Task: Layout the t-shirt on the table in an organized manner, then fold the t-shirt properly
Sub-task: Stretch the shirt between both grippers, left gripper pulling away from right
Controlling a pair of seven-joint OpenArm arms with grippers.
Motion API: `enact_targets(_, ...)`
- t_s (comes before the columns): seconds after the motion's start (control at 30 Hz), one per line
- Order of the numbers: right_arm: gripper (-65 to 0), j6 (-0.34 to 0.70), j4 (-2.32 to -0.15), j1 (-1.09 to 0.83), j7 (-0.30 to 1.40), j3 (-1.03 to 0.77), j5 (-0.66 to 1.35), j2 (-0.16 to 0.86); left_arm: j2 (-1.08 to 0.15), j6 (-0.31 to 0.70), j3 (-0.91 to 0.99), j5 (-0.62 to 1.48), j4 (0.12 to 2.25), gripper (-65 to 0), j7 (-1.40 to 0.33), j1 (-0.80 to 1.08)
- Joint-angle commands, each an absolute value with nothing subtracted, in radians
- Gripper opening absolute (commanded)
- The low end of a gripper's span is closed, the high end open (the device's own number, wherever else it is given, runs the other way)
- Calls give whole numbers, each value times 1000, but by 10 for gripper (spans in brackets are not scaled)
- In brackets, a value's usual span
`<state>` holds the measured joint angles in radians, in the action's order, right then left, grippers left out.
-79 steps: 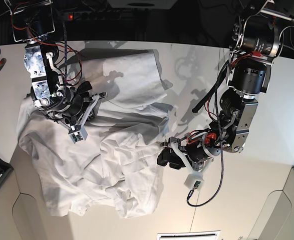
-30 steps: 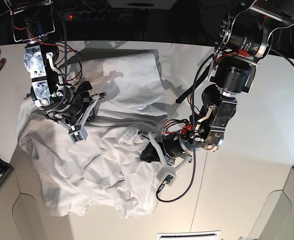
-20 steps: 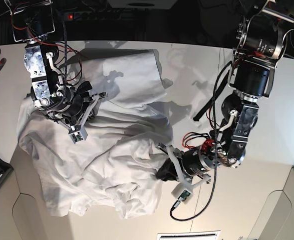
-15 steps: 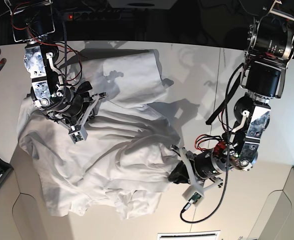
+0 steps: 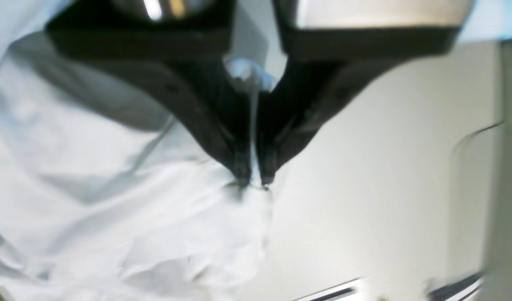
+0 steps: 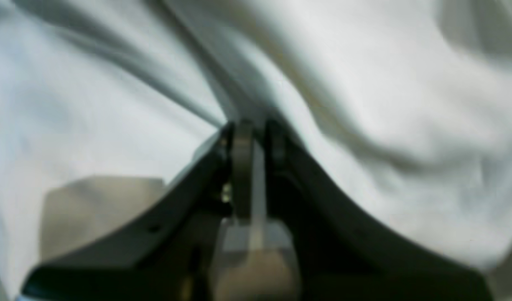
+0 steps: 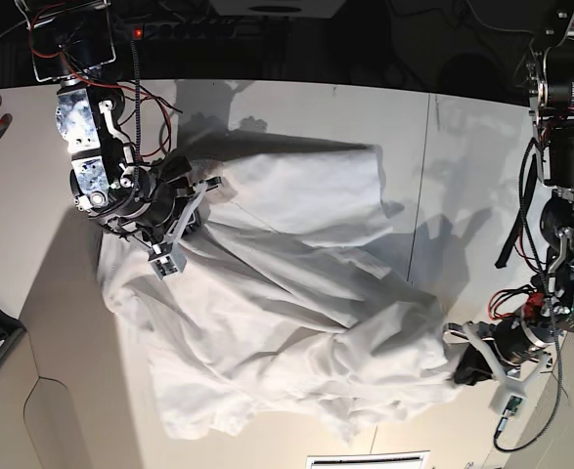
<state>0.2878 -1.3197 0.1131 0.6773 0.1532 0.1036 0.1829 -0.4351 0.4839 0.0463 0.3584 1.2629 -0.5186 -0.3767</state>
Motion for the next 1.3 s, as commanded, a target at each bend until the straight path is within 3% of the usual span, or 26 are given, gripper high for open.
enact_targets(0.0, -586, 272, -1324, 118, 712, 148, 67, 199, -461, 453, 79, 384, 1283, -650, -478, -412)
enact_targets(0.3, -586, 277, -1333, 122, 707, 148, 75, 196, -465, 453, 111, 464, 1283, -650, -506, -390)
enact_targets(0.7, -605, 291, -1524, 126, 646, 148, 138, 148, -463, 457, 111, 467, 1283, -650, -498, -313)
enact_targets(0.77, -650, 286, -1486, 127, 625, 148, 136, 126, -463, 456, 111, 468, 1283, -650, -498, -307)
enact_targets(1.0, -650, 274, -1205, 127, 530, 148, 28, 102, -463, 456, 111, 462, 1283, -650, -498, -295)
enact_targets(1.13, -650, 208, -1082, 126, 531, 148, -50, 109, -466, 456, 111, 406, 1283, -650, -490, -296)
enact_targets(1.27, -650, 162, -1027, 126, 531, 148, -72, 138, -469, 374, 112, 380, 1283, -650, -490, -296)
